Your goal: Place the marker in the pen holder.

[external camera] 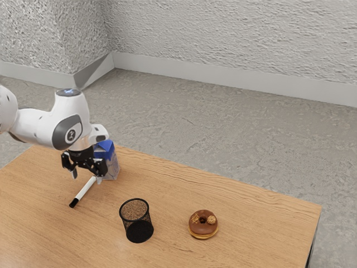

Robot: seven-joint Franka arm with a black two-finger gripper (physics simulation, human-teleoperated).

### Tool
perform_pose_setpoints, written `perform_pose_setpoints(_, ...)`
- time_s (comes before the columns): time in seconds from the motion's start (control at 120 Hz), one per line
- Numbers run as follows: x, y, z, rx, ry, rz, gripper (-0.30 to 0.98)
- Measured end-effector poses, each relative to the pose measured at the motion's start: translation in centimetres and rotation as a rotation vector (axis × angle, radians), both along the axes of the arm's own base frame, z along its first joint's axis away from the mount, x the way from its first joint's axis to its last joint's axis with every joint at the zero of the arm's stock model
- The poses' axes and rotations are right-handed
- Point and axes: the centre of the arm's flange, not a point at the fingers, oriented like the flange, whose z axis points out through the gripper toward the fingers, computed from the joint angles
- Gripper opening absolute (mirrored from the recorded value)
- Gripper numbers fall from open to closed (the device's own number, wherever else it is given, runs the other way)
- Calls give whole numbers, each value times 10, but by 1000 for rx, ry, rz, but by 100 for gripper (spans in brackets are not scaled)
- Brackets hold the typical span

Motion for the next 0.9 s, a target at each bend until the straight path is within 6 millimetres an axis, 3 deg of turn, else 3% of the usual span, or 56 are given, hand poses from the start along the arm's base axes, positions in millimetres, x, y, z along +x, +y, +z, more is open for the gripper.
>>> perform_pose_setpoints(0.158, 1, 2, -10, 2, -34, -18, 69)
perform_pose_setpoints(0.433, 12, 27, -22, 28, -43, -50, 69)
perform_pose_setpoints(0.575, 16, 28, -34, 29, -29, -75, 68)
perform_pose_setpoints(0.9, 12, 29, -37, -25, -5, -49, 56)
